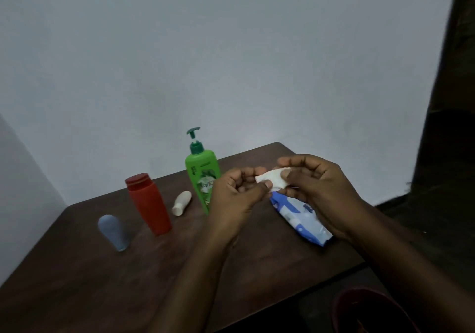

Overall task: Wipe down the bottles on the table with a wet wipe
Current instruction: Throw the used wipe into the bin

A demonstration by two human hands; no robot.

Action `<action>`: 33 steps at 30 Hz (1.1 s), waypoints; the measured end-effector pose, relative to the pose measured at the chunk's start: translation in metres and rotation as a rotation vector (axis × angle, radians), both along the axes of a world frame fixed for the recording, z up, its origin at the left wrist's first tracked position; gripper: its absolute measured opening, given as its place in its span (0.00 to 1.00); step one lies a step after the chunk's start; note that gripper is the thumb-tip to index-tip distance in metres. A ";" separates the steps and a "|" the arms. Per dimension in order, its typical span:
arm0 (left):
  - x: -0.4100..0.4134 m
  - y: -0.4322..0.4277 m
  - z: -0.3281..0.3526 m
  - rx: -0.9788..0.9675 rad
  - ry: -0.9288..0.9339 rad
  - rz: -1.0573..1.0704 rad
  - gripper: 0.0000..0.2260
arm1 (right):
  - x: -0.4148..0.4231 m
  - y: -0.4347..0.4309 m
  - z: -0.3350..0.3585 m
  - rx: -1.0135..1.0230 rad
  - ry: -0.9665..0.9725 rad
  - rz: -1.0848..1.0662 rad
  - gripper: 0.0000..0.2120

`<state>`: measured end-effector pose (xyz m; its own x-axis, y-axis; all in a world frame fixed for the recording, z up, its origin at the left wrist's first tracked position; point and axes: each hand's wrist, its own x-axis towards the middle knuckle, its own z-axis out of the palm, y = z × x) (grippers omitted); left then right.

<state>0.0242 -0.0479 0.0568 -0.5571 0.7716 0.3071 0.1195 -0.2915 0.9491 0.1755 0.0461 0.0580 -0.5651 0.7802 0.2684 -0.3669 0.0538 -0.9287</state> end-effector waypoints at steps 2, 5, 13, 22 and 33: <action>0.015 0.008 -0.003 -0.009 0.074 0.028 0.10 | 0.013 0.004 -0.007 0.127 -0.118 -0.171 0.09; 0.039 0.021 -0.010 -0.018 0.182 0.083 0.11 | 0.025 0.005 -0.014 0.239 -0.166 -0.405 0.07; 0.110 0.044 -0.017 0.028 0.257 0.208 0.06 | 0.060 -0.006 -0.032 0.463 -0.146 -0.662 0.16; 0.168 0.059 -0.034 -0.005 0.267 -0.121 0.11 | 0.141 0.008 -0.050 0.099 0.059 -0.591 0.08; 0.222 0.098 -0.091 -0.186 0.303 -0.452 0.05 | 0.229 0.023 -0.118 -0.045 -0.034 -0.627 0.13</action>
<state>0.2466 0.0497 -0.0344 -0.0678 0.9689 0.2378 0.2962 -0.2081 0.9322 0.4049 0.0689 -0.0604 -0.0041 0.9760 0.2178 -0.2482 0.2100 -0.9457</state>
